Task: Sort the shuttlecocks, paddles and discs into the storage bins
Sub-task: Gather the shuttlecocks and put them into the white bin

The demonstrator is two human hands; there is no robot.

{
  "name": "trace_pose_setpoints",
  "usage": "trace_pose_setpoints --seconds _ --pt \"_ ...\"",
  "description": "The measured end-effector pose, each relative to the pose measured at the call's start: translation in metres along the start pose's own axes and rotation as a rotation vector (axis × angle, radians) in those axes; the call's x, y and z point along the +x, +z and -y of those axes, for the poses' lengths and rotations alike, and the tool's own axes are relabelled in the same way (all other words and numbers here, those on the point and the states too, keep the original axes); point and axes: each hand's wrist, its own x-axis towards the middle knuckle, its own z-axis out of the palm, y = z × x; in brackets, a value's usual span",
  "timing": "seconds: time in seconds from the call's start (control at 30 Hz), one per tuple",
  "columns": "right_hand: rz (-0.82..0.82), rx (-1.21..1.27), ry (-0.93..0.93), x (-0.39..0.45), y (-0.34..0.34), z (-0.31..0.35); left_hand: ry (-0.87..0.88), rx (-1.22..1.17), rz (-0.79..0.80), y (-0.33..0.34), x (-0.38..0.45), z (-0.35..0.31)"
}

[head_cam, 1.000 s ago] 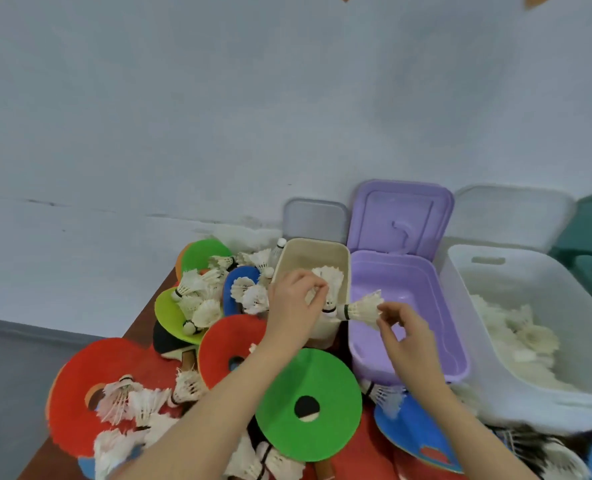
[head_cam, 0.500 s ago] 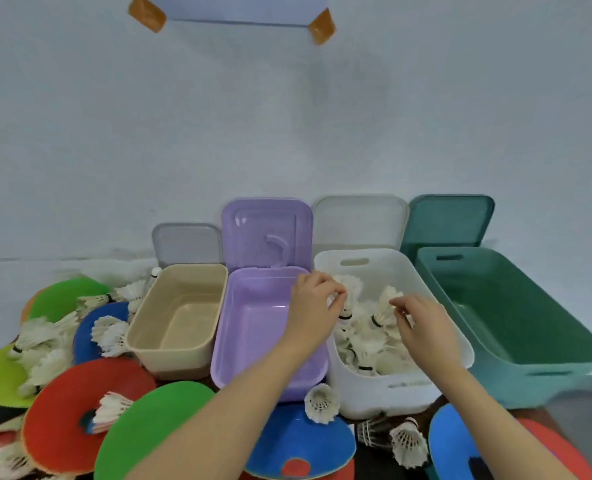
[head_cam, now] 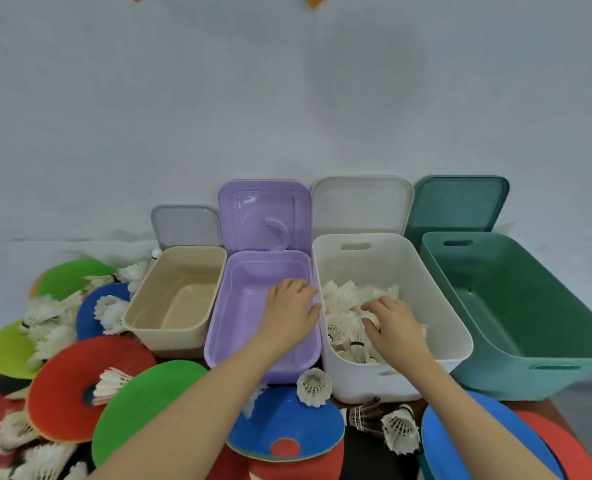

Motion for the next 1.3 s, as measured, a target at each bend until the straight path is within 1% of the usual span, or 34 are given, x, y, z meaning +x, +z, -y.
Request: trace_pose_setpoints --seconds 0.17,0.33,0.53,0.73,0.8,0.87,0.97,1.13,1.3 --pt "0.032 0.035 -0.103 0.019 0.019 0.041 -0.031 0.057 -0.018 -0.019 -0.02 0.041" --pt "0.067 0.136 -0.157 0.042 0.041 0.099 -0.103 0.051 -0.092 -0.044 -0.039 0.101" --pt "0.089 0.256 -0.141 0.068 0.082 0.182 -0.234 0.021 -0.114 -0.078 -0.061 0.189" --pt "0.125 0.315 -0.153 0.101 0.141 0.272 -0.285 0.046 -0.095 -0.099 -0.079 0.292" --pt "0.136 0.32 -0.156 0.111 0.156 0.294 -0.312 0.044 -0.085 -0.099 -0.083 0.317" --pt "0.145 0.287 -0.18 0.123 0.178 0.317 -0.335 0.032 -0.043 -0.098 -0.088 0.348" --pt "0.175 0.155 -0.219 0.134 0.204 0.343 -0.355 0.003 -0.004 -0.091 -0.094 0.384" --pt "0.195 -0.05 -0.194 0.145 0.234 0.366 -0.353 -0.025 0.045 -0.079 -0.098 0.42" --pt "0.32 -0.22 -0.212 0.168 0.253 0.38 -0.345 -0.048 0.059 -0.069 -0.083 0.442"
